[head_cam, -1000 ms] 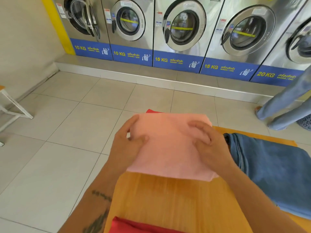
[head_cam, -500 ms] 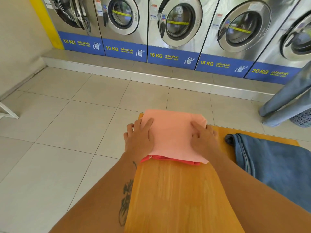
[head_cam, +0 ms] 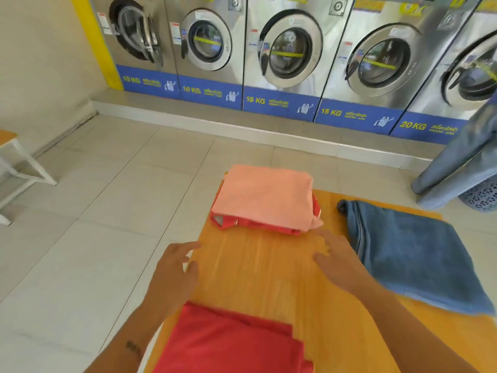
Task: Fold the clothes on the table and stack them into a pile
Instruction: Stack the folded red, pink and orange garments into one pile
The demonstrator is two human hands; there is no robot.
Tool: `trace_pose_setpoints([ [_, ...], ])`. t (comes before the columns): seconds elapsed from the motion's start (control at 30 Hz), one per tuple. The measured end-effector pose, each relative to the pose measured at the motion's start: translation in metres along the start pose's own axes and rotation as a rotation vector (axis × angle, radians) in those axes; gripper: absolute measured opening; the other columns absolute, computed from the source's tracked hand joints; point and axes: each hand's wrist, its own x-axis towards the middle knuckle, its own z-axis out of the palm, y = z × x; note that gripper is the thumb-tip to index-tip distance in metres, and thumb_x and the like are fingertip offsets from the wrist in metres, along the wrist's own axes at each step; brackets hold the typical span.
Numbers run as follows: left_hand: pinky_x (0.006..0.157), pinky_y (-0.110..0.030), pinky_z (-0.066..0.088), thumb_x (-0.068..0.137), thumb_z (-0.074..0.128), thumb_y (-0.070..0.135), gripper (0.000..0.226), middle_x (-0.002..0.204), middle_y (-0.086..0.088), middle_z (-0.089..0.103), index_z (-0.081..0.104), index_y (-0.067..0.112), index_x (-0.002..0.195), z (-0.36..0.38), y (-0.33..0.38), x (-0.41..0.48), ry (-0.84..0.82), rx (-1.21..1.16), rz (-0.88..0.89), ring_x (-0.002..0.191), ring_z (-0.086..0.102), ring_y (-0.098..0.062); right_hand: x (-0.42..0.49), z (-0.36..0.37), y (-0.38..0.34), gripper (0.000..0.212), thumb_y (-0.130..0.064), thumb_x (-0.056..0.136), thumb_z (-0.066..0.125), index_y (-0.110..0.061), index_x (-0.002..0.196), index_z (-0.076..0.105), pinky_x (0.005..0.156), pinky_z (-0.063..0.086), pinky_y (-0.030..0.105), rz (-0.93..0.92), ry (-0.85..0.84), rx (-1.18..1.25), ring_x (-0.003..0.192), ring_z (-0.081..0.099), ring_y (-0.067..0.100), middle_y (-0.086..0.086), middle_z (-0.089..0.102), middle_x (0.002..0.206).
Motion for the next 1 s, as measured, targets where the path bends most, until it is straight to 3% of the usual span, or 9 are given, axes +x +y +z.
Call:
trace_pose_setpoints([
  [0.17,0.071,-0.027,0.048,0.084,0.052,0.028,0.058,0.109,-0.001,0.055,0.044,0.043,0.139,-0.004,-0.028,-0.115,-0.127,0.171,-0.2,0.086,0.059,-0.014,-0.095,0.031,0.031,0.054,-0.023,0.093,0.059,-0.034,0.142,0.039,0.072,0.05,0.039,0.257,-0.382,0.162,0.08,0.055,0.024,0.011,0.057,0.095],
  [0.23,0.074,-0.031,0.046,0.084,0.052,0.035,0.068,0.114,-0.003,0.049,0.029,0.044,0.147,-0.001,-0.029,-0.15,-0.141,0.29,-0.272,0.097,0.054,-0.02,-0.127,0.048,0.038,0.061,-0.024,0.092,0.063,-0.037,0.143,0.033,0.075,0.055,0.046,0.261,-0.411,0.229,0.081,0.057,0.022,0.005,0.059,0.097],
  [0.4,0.094,-0.042,0.047,0.084,0.054,0.039,0.073,0.136,-0.003,0.052,0.025,0.034,0.152,0.008,-0.027,-0.194,-0.075,0.172,-0.403,0.116,0.053,-0.028,-0.184,0.079,0.043,0.077,-0.022,0.09,0.068,-0.036,0.151,0.022,0.063,0.056,0.027,0.223,-0.397,0.458,0.098,0.069,0.015,-0.003,0.061,0.123],
  [0.47,0.09,-0.034,0.045,0.089,0.057,0.032,0.074,0.137,0.001,0.054,0.022,0.032,0.154,0.009,-0.02,-0.203,-0.105,0.042,-0.393,0.107,0.056,-0.02,-0.194,0.086,0.046,0.085,-0.015,0.088,0.07,-0.034,0.153,0.019,0.065,0.055,0.025,0.212,-0.364,0.522,0.107,0.064,0.016,-0.001,0.055,0.136],
  [0.57,0.078,-0.026,0.047,0.094,0.053,0.02,0.076,0.109,0.017,0.056,0.012,0.04,0.155,0.018,-0.002,-0.219,-0.14,-0.012,-0.218,0.085,0.058,-0.008,-0.199,0.086,0.048,0.092,-0.004,0.087,0.068,-0.033,0.154,0.012,0.07,0.053,0.031,0.233,-0.286,0.55,0.105,0.061,0.018,0.002,0.056,0.13],
  [0.63,0.09,-0.025,0.047,0.096,0.052,0.016,0.073,0.124,0.017,0.053,0.018,0.045,0.153,0.028,0.008,-0.224,-0.12,-0.067,-0.105,0.101,0.058,-0.009,-0.195,0.078,0.048,0.09,-0.003,0.085,0.067,-0.037,0.152,0.016,0.074,0.056,0.037,0.216,-0.215,0.512,0.097,0.064,0.019,-0.002,0.06,0.115],
  [0.77,0.097,-0.019,0.032,0.099,0.048,0.013,0.057,0.133,0.011,0.043,0.038,0.042,0.147,0.048,0.024,-0.215,-0.081,-0.108,-0.007,0.114,0.041,-0.004,-0.185,0.049,0.048,0.081,-0.008,0.085,0.065,-0.043,0.146,0.025,0.081,0.059,0.041,0.129,-0.024,0.412,0.096,0.065,0.011,-0.004,0.061,0.124],
  [0.87,0.101,-0.021,0.031,0.099,0.047,0.013,0.05,0.14,-0.001,0.042,0.047,0.038,0.142,0.06,0.021,-0.196,-0.185,-0.1,-0.062,0.115,0.042,-0.01,-0.184,0.034,0.057,0.078,-0.006,0.091,0.062,-0.031,0.152,0.021,0.07,0.053,0.029,0.133,-0.051,0.412,0.1,0.063,0.01,-0.004,0.06,0.126],
  [1.0,0.103,-0.023,0.031,0.096,0.052,0.013,0.05,0.145,-0.002,0.042,0.051,0.04,0.138,0.06,0.008,-0.17,-0.286,-0.069,-0.089,0.128,0.044,-0.018,-0.178,0.039,0.072,0.084,-0.011,0.089,0.069,-0.028,0.155,0.02,0.089,0.05,0.033,0.169,-0.07,0.459,0.115,0.056,0.015,-0.001,0.051,0.137],
])
